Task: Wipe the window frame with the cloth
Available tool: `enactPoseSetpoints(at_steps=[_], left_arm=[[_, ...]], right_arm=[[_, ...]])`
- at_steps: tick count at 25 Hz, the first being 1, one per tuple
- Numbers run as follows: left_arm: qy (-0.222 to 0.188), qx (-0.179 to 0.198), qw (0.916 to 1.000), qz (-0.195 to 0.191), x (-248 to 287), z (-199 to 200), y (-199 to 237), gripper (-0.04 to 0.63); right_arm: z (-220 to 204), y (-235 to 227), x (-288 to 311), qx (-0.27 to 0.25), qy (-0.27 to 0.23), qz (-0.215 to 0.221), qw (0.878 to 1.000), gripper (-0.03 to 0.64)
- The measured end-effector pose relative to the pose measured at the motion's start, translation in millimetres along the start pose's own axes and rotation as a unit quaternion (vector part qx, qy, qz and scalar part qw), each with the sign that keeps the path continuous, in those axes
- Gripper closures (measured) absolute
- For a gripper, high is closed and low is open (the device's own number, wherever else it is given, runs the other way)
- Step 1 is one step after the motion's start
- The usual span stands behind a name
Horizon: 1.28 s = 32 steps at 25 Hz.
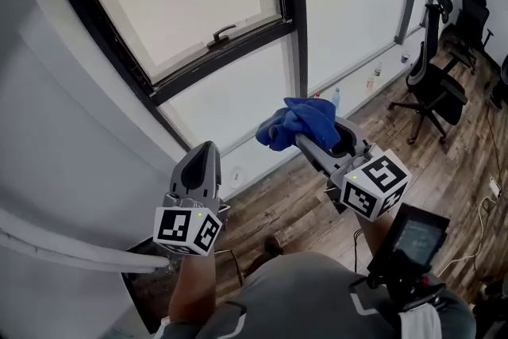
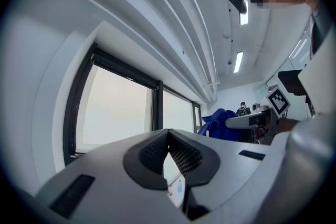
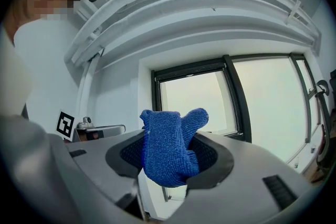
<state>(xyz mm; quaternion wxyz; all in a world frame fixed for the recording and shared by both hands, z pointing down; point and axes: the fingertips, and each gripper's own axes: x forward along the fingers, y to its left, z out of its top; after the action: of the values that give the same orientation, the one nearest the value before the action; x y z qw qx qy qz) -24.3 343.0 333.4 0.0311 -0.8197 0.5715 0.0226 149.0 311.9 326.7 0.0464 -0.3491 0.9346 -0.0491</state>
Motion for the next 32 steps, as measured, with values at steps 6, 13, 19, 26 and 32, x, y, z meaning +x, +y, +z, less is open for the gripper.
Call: enactPoseSetpoints(at_steps=[6, 13, 19, 26, 32], left_arm=[[0.002, -0.007, 0.9999, -0.013, 43, -12, 65, 0.588], [0.007, -0.034, 0.999, -0.026, 85, -32, 124, 0.588], [0.01, -0.051, 0.9979, -0.04, 117, -45, 137, 0.588], [0.01, -0.047, 0.9982, -0.035, 176, -47, 142, 0.588], [-0.005, -0.032, 0.9992, -0.024, 234, -36, 144, 0.588]], right_arm=[[-6, -10, 80, -0.009, 0.014, -0.002, 1.0, 0.405], [-18, -26, 148, -0.003, 0.039, -0.025, 0.999, 0.405], [-22, -46, 181, -0.006, 0.05, -0.027, 0.998, 0.405], [-20, -98, 217, 0.009, 0.035, -0.015, 0.999, 0.405], [-8, -157, 242, 0.006, 0.017, -0.002, 1.0, 0.405]])
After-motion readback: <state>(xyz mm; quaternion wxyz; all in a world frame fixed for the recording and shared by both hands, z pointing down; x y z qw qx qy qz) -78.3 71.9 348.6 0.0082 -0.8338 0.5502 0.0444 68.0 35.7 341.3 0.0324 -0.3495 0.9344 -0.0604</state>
